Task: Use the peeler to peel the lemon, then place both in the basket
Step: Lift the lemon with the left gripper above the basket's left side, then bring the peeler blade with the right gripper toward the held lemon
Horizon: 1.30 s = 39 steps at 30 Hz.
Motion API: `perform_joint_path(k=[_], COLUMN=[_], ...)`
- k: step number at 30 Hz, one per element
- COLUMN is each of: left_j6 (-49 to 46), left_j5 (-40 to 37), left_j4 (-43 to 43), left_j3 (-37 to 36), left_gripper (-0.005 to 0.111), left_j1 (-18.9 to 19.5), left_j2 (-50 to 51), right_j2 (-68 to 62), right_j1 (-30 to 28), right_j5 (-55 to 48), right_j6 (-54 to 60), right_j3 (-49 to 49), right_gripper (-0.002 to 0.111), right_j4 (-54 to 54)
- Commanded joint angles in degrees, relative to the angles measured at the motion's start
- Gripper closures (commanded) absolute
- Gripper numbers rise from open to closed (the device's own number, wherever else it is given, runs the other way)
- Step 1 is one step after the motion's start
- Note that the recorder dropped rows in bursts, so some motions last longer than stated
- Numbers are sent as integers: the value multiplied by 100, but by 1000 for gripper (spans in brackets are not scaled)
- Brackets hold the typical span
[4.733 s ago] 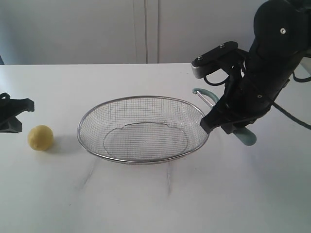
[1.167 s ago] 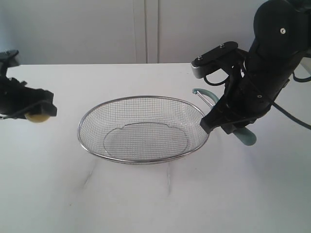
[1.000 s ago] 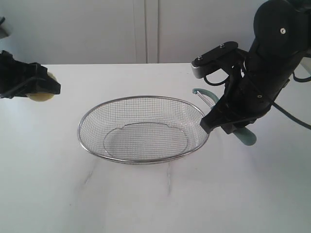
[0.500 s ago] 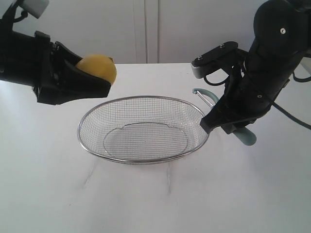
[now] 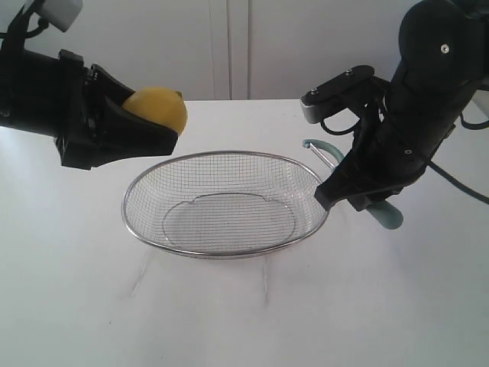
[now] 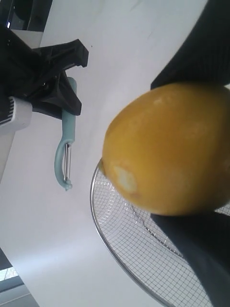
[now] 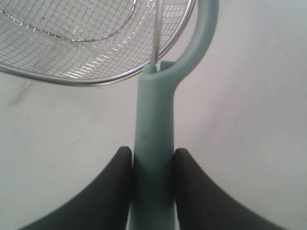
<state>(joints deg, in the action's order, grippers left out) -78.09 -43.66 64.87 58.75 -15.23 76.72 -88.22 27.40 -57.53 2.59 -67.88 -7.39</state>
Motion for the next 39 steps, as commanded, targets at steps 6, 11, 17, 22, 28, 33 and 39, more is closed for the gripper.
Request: perform_joint_path(k=[6,11,17,22,28,33,39], left_j6=[-32,-32,-32,-32,-41,-164,-292], left_j5=[193,204,204,180,193,193,205], left_j4=[103,103,103,103,103,103,103], left_j3=[33,33,33,33,33,33,33], left_gripper=[107,107,107,107,107,107,107], left_j1=[-30,-30,-30,-30,-30,-30,-30], left_j2=[-59,35,250,385,398,398,398], right_j2=[55,55,55,-210,-655,-975,-1166], right_j1=[-28,-28,-28,-28,-28,-28,-5], right_j5=[564,1251,1554,957,371,210,-71], right_j6=[-66,-327,-338,152,1901,2653,2774], right_j3=[10,10,10,10,10,10,10], right_gripper=[108,108,108,108,108,108,108], right_j4=[34,457,778,1197,3315,4589,5558])
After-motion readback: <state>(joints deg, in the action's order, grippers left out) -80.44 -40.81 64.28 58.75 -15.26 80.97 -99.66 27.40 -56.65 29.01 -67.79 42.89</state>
